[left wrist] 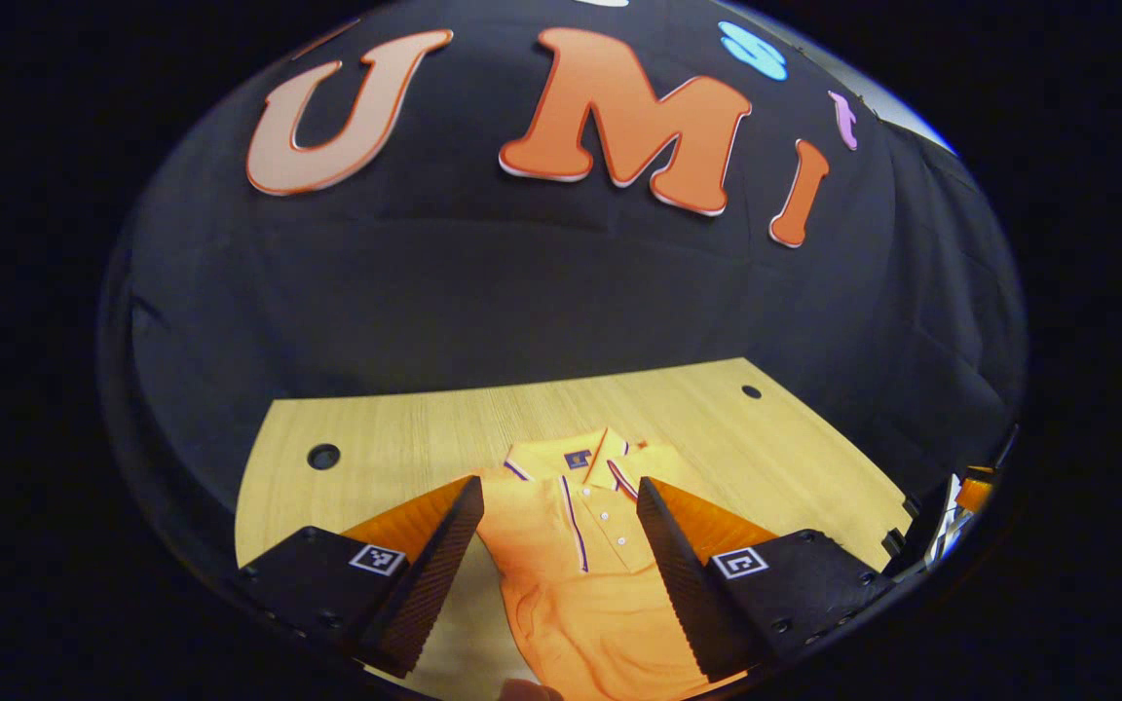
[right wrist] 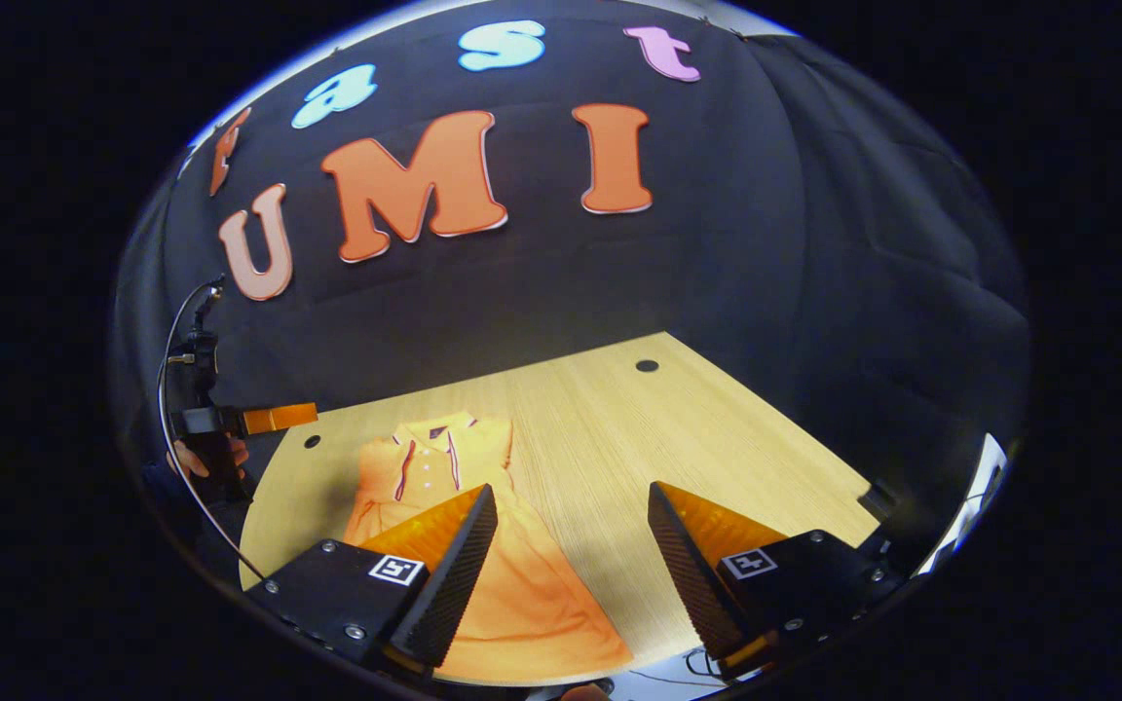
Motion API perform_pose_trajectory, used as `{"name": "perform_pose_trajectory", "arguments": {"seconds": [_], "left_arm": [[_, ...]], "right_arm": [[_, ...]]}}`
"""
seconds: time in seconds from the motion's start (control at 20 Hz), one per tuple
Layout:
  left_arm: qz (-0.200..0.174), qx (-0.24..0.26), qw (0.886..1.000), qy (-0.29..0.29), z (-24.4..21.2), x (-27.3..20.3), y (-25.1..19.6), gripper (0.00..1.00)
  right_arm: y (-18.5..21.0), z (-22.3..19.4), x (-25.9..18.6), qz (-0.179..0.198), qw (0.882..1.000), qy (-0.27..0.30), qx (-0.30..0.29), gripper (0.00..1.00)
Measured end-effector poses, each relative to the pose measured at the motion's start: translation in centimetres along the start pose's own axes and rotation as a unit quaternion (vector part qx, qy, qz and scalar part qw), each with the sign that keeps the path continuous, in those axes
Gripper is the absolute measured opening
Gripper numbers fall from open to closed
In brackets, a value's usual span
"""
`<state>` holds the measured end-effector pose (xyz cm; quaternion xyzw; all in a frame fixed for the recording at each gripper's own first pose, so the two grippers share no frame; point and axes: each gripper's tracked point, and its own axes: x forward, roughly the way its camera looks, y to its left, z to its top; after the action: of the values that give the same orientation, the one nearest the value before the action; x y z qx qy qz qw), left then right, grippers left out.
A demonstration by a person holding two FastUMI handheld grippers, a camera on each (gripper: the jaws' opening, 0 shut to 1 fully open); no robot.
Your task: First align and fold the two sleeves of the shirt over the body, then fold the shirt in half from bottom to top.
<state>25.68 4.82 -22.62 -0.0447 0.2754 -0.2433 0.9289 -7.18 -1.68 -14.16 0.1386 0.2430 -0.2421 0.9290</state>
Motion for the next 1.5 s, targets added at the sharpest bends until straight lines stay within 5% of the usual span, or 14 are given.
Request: {"name": "perform_pose_trajectory", "arguments": {"seconds": [0.35, 0.65, 0.9, 1.1, 1.3, 1.5], "left_arm": [[0.064, 0.007, 0.987, -0.147, 3.3, -13.0, -1.5, 0.98], [0.124, 0.049, 0.957, -0.257, 3.9, -23.4, -3.9, 0.97], [0.158, 0.027, 0.976, -0.145, -5.1, -24.5, -4.2, 0.98], [0.151, 0.018, 0.987, -0.054, -10.6, -23.3, -4.9, 0.98], [0.176, -0.008, 0.984, 0.033, -14.9, -22.5, -3.4, 0.98], [0.131, -0.031, 0.980, 0.143, -18.1, -20.9, -4.2, 0.98]], "right_arm": [[2.0, 0.8, -0.9, 0.076, 0.992, -0.079, -0.055, 0.97], [2.5, -0.5, -2.4, 0.129, 0.984, -0.101, -0.071, 0.97], [1.9, -6.5, -2.3, 0.152, 0.987, -0.010, -0.052, 0.97], [0.6, -11.6, -1.3, 0.135, 0.987, 0.071, -0.049, 0.97], [-0.4, -16.4, -1.1, 0.127, 0.980, 0.144, -0.049, 0.98], [-1.3, -20.0, -0.5, 0.110, 0.973, 0.195, -0.055, 0.98]]}}
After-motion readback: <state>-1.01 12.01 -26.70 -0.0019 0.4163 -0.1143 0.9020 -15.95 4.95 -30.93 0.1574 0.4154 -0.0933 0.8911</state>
